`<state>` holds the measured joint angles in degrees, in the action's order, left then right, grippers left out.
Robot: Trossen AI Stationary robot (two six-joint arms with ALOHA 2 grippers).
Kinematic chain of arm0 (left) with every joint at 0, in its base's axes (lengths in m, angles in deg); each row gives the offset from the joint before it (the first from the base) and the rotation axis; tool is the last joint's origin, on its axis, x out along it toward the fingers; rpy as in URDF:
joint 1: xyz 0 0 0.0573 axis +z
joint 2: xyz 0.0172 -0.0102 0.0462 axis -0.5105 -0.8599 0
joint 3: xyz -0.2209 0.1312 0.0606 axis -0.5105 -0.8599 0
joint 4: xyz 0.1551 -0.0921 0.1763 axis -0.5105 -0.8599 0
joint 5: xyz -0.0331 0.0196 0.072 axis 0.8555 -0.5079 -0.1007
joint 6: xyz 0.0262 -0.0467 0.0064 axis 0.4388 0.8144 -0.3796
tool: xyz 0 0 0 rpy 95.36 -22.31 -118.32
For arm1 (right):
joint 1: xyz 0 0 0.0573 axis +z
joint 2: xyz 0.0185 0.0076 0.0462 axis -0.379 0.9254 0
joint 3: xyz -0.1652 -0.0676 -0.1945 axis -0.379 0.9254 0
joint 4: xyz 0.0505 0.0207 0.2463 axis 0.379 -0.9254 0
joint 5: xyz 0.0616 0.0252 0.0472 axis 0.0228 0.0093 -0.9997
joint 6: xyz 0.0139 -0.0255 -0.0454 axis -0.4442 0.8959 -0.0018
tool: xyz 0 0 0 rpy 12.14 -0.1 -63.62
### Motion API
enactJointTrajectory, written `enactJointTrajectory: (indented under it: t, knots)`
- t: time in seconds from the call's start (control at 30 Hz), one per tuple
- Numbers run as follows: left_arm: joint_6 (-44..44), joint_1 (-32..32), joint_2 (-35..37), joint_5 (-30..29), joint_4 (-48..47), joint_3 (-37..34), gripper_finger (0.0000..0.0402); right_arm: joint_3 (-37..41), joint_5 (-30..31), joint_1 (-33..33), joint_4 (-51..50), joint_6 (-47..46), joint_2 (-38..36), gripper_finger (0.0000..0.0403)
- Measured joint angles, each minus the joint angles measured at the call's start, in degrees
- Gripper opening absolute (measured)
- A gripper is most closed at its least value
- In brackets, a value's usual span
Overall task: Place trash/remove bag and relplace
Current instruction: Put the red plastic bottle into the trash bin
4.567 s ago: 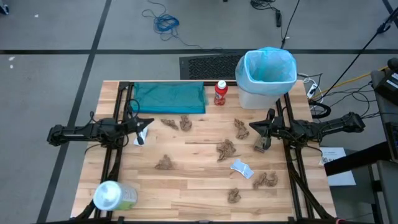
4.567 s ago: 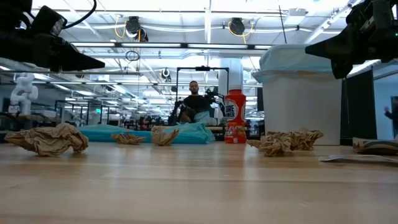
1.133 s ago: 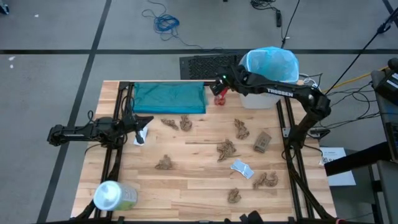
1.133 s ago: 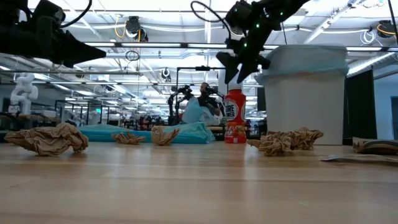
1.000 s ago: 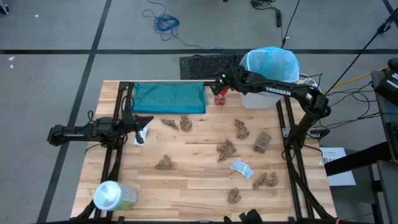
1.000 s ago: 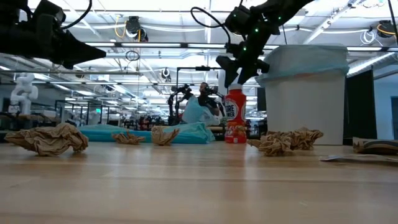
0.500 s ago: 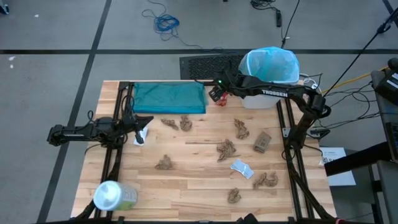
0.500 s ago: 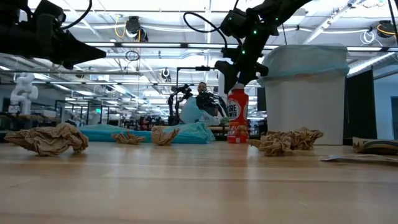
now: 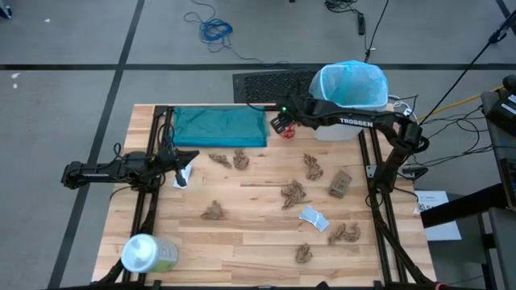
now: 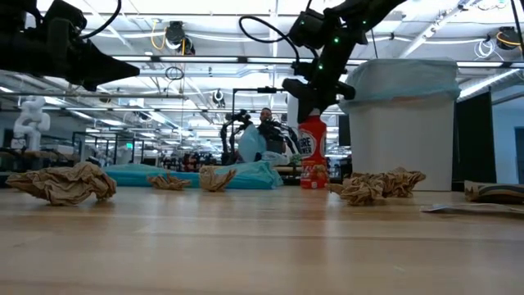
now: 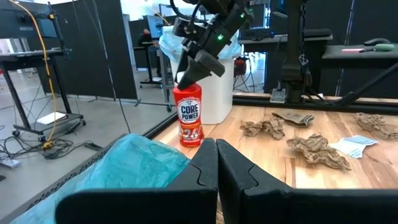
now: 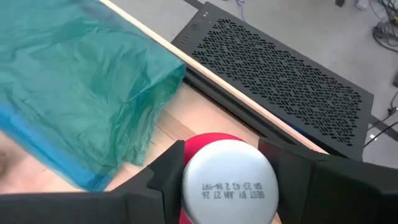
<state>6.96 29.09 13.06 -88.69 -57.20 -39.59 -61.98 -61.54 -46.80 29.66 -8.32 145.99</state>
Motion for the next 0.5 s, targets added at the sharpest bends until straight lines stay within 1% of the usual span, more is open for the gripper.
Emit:
enactJointTrajectory:
  t: [0.27,0.37,0.5]
  knots:
    - [-0.15,0.00,0.00,0.00,0.00,0.00,0.0000,-0.06,-1.38,2.65,2.36,2.51,-0.12,0.0154]
    - [-0.16,0.00,0.02,-0.02,0.00,-0.02,0.0000,-2.29,-2.39,4.05,2.11,3.91,-0.51,0.0154]
    - [-0.17,0.00,0.00,-0.02,0.02,-0.02,0.0000,-7.68,-2.35,6.33,2.26,8.73,-0.70,0.0154]
